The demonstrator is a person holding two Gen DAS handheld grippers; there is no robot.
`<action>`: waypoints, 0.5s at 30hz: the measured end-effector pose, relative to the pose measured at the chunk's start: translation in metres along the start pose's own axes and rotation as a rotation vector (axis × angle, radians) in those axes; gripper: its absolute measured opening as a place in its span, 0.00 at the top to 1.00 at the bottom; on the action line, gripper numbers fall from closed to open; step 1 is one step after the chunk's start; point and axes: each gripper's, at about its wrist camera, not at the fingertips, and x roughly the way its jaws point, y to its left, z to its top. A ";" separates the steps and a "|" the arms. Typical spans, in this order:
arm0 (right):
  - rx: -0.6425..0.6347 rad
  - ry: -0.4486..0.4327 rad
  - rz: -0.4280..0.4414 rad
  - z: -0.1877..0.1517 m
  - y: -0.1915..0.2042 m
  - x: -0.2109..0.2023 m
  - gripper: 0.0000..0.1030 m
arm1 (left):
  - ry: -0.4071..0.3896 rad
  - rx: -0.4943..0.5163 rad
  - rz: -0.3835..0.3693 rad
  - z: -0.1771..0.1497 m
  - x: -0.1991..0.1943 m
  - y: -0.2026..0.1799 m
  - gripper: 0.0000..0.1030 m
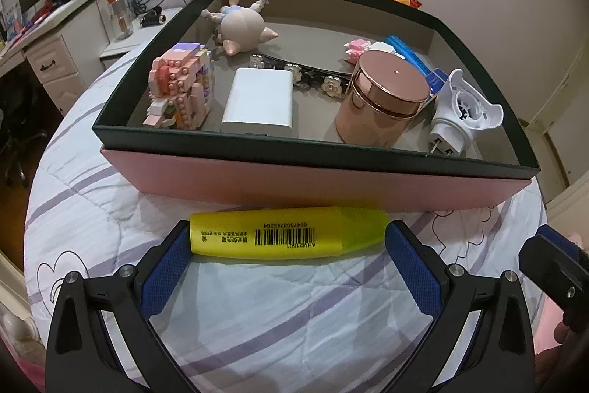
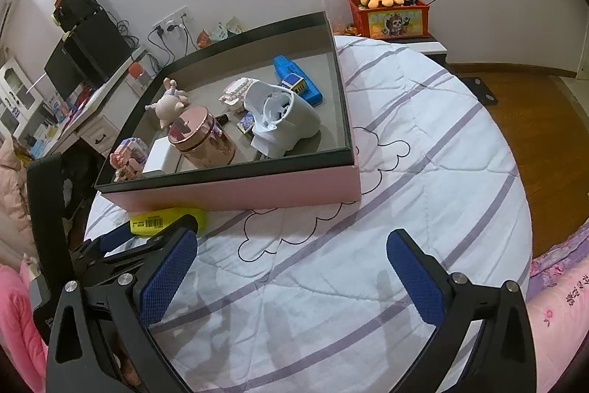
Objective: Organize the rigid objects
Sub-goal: 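Grasp the yellow highlighter with the left gripper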
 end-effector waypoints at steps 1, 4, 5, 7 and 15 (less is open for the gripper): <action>-0.001 0.001 0.001 0.000 0.000 0.001 0.00 | 0.000 -0.001 -0.001 0.000 0.001 -0.001 0.00; 0.000 0.003 0.004 0.001 -0.001 0.003 0.00 | 0.001 -0.004 0.001 0.002 0.004 -0.002 0.00; 0.000 0.004 0.004 0.001 -0.001 0.004 0.00 | 0.003 -0.001 0.008 0.003 0.005 -0.004 0.00; 0.002 0.006 0.004 0.002 -0.001 0.005 0.00 | -0.002 0.003 0.022 0.002 0.006 -0.007 0.00; 0.005 0.013 0.010 0.002 -0.002 0.008 0.00 | -0.036 -0.011 0.036 -0.007 0.005 -0.008 0.00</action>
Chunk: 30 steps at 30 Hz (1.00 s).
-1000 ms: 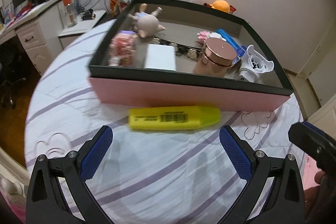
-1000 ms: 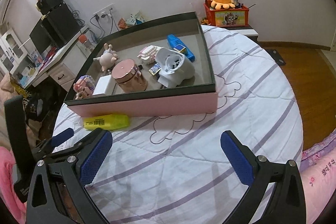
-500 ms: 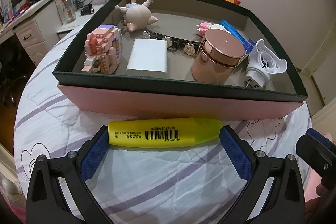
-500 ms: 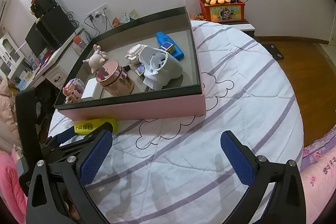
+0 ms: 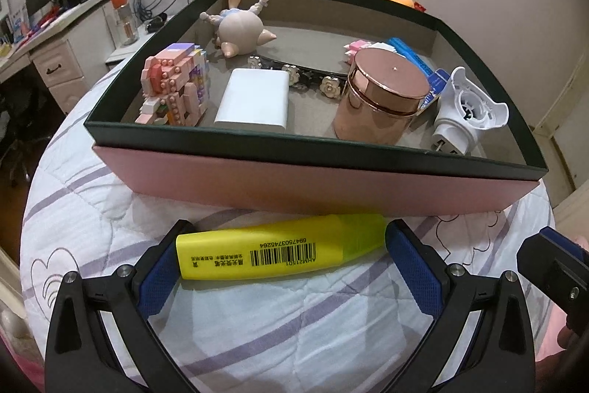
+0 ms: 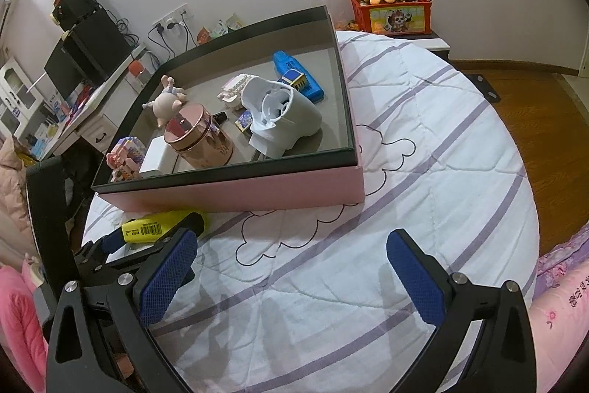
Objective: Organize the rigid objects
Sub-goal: 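Grasp the yellow highlighter with the left gripper, then lift the yellow highlighter with the left gripper over the pink box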
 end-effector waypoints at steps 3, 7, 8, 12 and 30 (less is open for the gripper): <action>-0.002 0.000 0.002 0.000 0.001 0.000 0.00 | 0.020 -0.007 0.025 -0.005 -0.002 -0.003 0.00; -0.003 -0.002 0.001 0.000 -0.001 -0.001 0.00 | 0.020 0.031 0.121 -0.008 0.002 -0.018 0.00; 0.000 -0.003 0.001 0.001 -0.002 -0.001 0.00 | 0.020 0.017 0.124 -0.008 0.003 -0.018 0.00; 0.006 -0.007 -0.002 0.001 -0.005 -0.003 0.00 | 0.021 -0.005 0.112 -0.007 0.003 -0.015 0.00; -0.004 -0.006 0.000 0.001 -0.002 -0.004 0.00 | -0.002 -0.017 -0.031 -0.001 -0.006 0.009 0.00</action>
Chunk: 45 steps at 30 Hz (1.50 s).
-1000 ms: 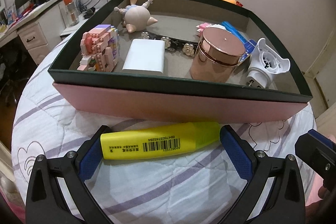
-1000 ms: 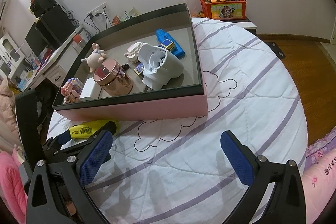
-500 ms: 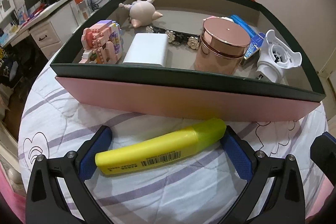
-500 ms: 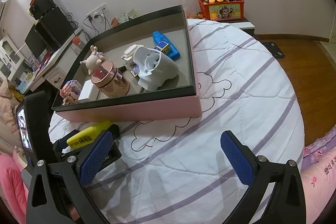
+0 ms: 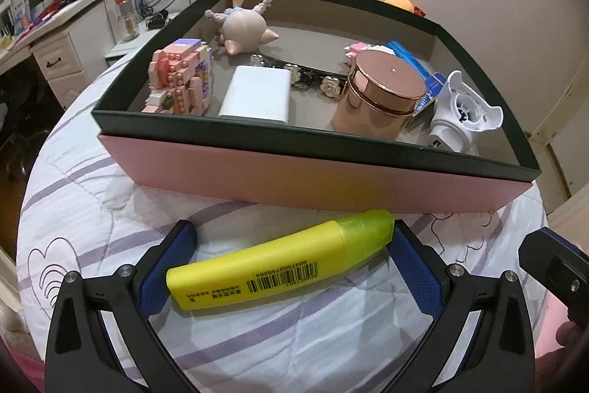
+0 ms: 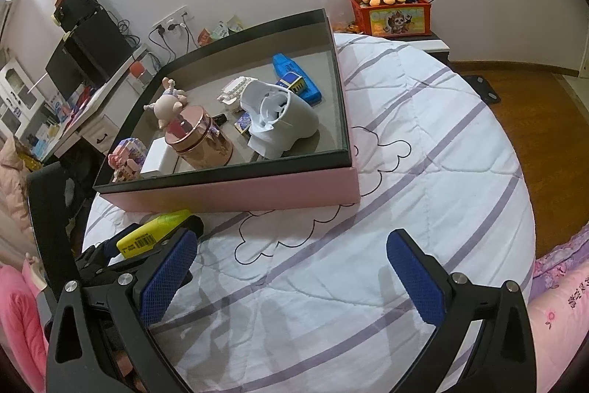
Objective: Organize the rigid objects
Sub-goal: 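Lift the yellow highlighter with the left gripper over the pink box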
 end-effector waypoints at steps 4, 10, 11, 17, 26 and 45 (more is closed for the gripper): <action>-0.003 -0.005 -0.003 0.001 0.002 -0.002 0.00 | -0.001 -0.005 0.007 -0.002 -0.010 0.007 0.00; -0.022 -0.011 0.006 0.005 0.012 -0.003 0.00 | -0.034 -0.019 0.033 0.006 -0.033 0.025 0.00; -0.029 -0.013 0.010 0.006 0.015 -0.003 0.00 | -0.043 -0.021 0.036 0.009 -0.038 0.027 0.00; -0.069 -0.046 0.025 0.020 0.036 -0.009 0.00 | -0.098 -0.008 0.039 0.030 -0.065 0.034 0.00; -0.081 -0.108 0.012 0.044 0.042 -0.020 0.00 | -0.169 0.044 0.022 0.068 -0.088 0.029 0.00; -0.025 -0.118 -0.055 0.076 0.008 0.000 0.00 | -0.026 0.105 -0.028 0.128 0.023 0.004 0.00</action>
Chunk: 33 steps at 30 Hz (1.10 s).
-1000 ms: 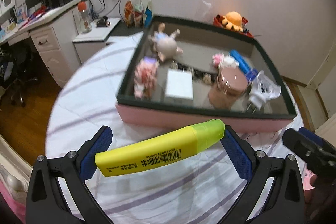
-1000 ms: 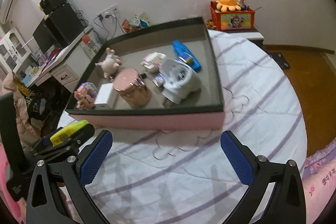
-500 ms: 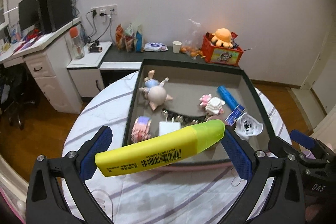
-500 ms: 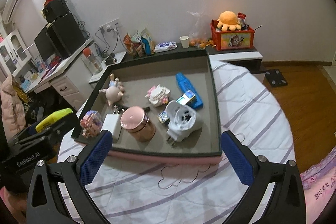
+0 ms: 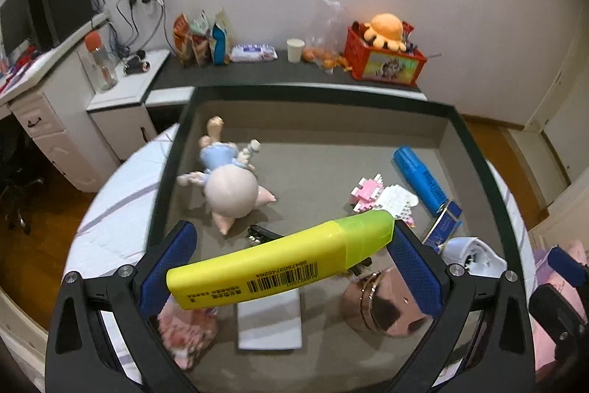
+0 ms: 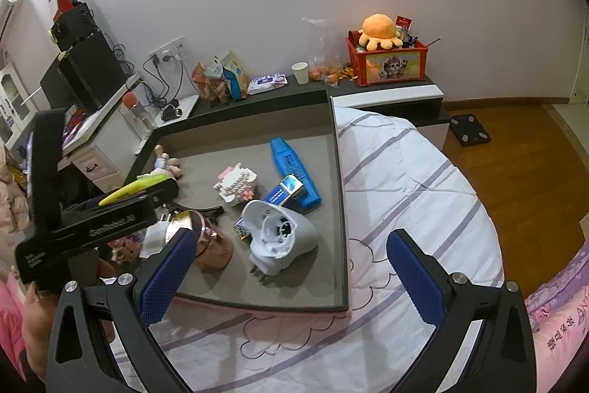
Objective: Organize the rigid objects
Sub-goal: 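Lift the yellow highlighter with the left gripper over the pink box, then hold the yellow highlighter above the box with the left gripper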
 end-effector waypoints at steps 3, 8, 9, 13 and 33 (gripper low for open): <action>0.003 0.008 0.004 0.001 -0.003 0.006 0.00 | 0.025 0.007 0.002 0.001 0.011 -0.002 0.00; 0.002 0.020 0.014 0.001 -0.002 0.014 0.00 | 0.063 0.018 0.020 0.000 0.020 -0.004 0.00; 0.002 0.020 0.016 0.001 -0.001 0.014 0.00 | 0.067 0.020 0.023 -0.001 0.021 -0.004 0.00; 0.002 0.015 0.018 -0.001 0.001 0.008 0.00 | 0.077 0.022 0.032 -0.002 0.017 -0.004 0.00; 0.008 -0.046 0.025 -0.015 0.004 -0.038 0.00 | 0.041 -0.011 -0.008 -0.008 0.003 -0.004 0.00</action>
